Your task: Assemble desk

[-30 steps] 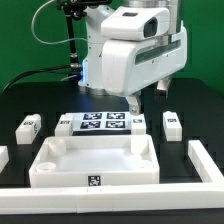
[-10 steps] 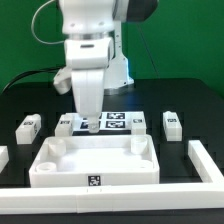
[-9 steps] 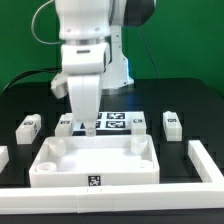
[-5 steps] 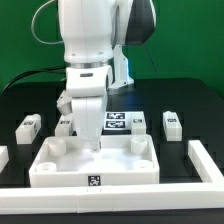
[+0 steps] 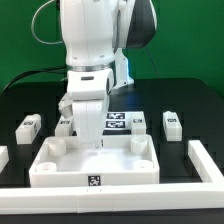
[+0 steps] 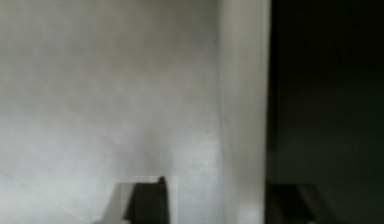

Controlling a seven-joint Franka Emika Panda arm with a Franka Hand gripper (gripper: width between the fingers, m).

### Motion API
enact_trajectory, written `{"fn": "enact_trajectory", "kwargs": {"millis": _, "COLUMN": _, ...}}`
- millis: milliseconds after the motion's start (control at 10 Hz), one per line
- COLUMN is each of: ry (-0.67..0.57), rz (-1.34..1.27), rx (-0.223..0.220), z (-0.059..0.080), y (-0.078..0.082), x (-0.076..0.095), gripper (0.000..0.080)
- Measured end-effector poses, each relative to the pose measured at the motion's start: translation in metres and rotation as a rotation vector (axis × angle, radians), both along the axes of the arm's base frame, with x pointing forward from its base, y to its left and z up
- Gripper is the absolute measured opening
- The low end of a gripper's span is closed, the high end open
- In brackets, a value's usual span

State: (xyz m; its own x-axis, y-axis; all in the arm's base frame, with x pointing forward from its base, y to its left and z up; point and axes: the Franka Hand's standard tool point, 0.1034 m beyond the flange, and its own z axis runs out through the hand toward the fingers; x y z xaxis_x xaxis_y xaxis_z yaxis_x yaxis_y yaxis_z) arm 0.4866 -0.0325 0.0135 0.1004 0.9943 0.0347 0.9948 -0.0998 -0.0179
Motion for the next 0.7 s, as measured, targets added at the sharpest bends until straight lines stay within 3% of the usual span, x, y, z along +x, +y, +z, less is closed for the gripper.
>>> {"fn": "enact_trajectory", "kwargs": {"millis": 100, "ry": 0.000, "rz": 0.000, "rx": 0.000, "z": 0.0000, "y": 0.0000, "x": 0.0000, "gripper": 0.0110}}
{"fn": "enact_trajectory", "kwargs": {"millis": 200, "ry": -0.001, "rz": -0.001, "rx": 0.000, "z": 0.0000, "y": -0.0001, "x": 0.0001, "gripper": 0.0110}}
{"fn": "enact_trajectory", "kwargs": {"millis": 300, "ry": -0.001, "rz": -0.001, "rx": 0.000, "z": 0.0000, "y": -0.0003, "x": 0.0001, "gripper": 0.0054}}
{"fn": "enact_trajectory", "kwargs": {"millis": 700, "ry": -0.001, "rz": -0.001, "rx": 0.000, "z": 0.0000, "y": -0.0004, "x": 0.0001, "gripper": 0.0054}}
